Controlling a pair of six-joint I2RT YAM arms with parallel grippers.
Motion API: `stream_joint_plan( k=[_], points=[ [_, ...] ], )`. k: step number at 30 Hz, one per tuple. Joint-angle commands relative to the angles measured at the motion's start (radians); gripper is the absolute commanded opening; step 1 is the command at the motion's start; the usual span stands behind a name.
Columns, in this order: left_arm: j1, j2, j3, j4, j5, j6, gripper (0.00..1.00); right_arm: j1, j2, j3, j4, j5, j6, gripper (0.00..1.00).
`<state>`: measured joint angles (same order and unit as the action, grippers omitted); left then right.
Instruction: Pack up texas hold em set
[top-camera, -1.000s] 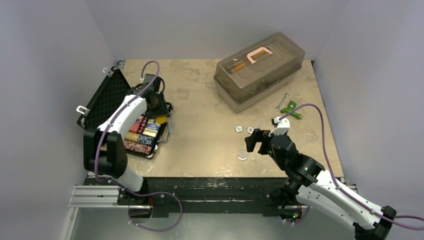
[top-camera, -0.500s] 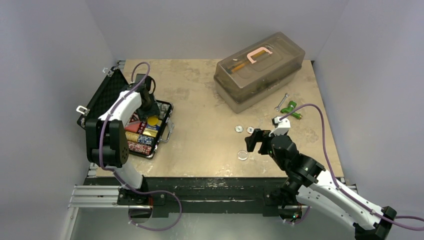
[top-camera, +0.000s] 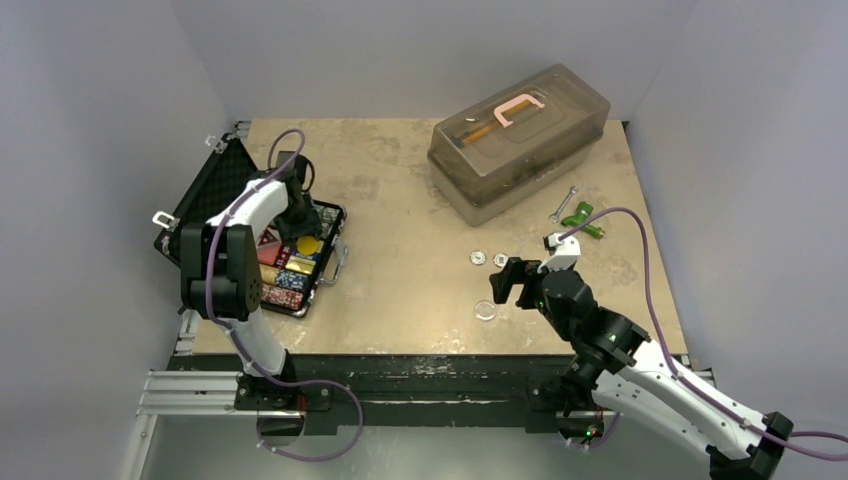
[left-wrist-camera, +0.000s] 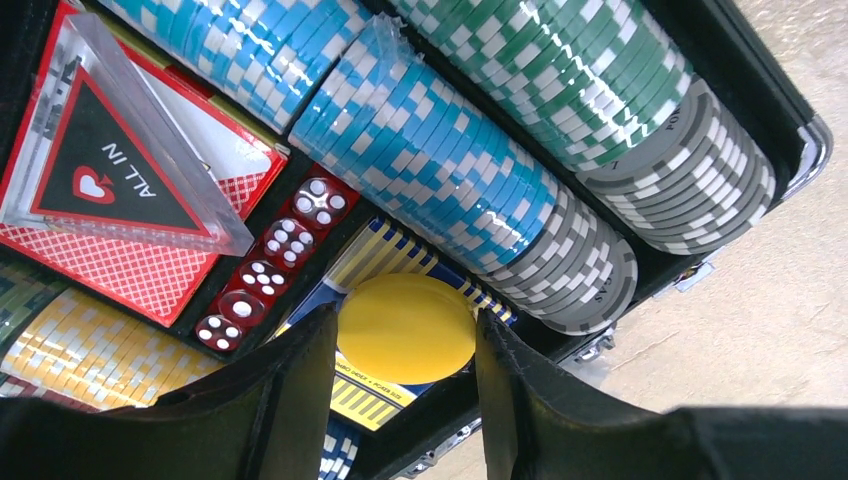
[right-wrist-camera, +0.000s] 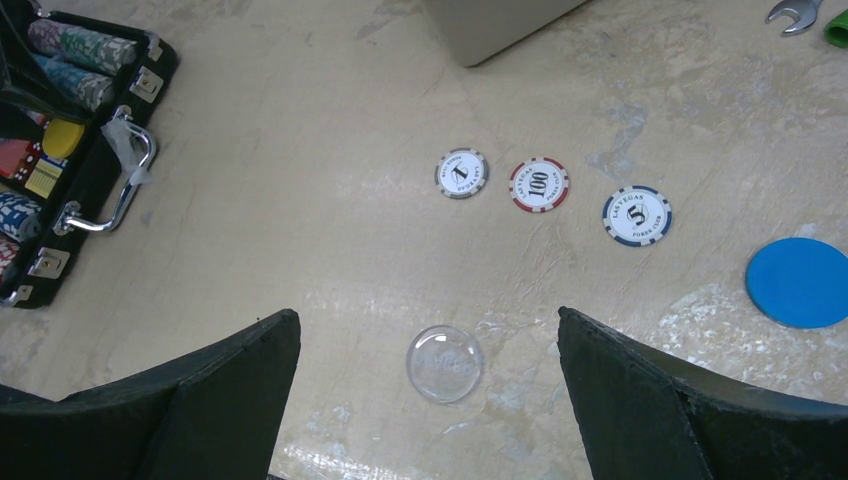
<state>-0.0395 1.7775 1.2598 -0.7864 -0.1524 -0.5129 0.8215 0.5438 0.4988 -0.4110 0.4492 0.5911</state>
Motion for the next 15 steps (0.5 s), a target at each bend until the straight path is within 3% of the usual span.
stream_joint_plan(
  k=[1,4,11,15],
  points=[
    [0.009,0.006,0.049,0.032,-0.006,-0.010,0.38,-0.005,0.008,-0.003,0.034,-0.007,0.004,0.99],
    [0.009,0.013,0.048,0.032,-0.002,-0.011,0.46,-0.005,0.007,-0.004,0.033,-0.006,0.006,0.99],
    [0.009,-0.026,0.040,0.014,-0.040,-0.045,0.77,-0.005,0.016,0.001,0.032,-0.004,0.006,0.99],
    [-0.002,-0.122,0.044,-0.041,-0.043,-0.065,0.86,-0.005,0.024,0.006,0.033,0.006,0.004,0.99]
  ],
)
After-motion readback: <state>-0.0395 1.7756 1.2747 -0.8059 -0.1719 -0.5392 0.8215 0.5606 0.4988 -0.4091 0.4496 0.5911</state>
